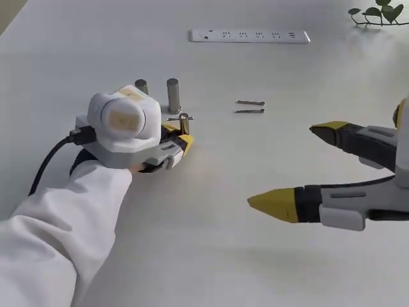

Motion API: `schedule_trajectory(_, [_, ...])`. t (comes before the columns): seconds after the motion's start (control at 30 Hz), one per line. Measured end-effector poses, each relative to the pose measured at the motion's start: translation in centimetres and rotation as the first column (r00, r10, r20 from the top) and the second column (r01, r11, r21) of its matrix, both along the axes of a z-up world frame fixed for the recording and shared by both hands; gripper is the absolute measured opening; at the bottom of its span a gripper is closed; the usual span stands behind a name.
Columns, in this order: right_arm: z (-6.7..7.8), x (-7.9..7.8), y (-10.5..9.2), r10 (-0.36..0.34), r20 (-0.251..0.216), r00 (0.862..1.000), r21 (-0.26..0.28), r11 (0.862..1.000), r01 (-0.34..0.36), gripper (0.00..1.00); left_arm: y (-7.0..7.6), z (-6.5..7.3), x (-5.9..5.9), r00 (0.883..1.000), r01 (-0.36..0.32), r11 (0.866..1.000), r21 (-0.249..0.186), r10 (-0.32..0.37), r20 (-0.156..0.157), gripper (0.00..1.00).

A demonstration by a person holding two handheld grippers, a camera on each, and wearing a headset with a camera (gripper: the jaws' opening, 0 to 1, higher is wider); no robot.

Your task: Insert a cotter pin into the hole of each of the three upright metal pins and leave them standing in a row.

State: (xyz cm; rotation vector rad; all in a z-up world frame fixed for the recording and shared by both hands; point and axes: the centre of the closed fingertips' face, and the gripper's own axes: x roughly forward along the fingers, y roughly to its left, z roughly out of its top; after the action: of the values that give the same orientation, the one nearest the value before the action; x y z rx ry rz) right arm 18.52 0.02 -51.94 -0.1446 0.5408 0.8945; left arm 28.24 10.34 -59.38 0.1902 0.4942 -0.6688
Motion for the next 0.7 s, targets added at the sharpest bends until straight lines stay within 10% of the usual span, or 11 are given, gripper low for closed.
schedule_trajectory(0.7, [-0.51, -0.10, -0.23, -0.014, -0.037, 0.999, 0.000, 1.000, 0.014, 0.98, -0.58, -0.63, -0.23, 1.000, 0.021, 1.000, 0.020, -0.021, 0.009, 0.07])
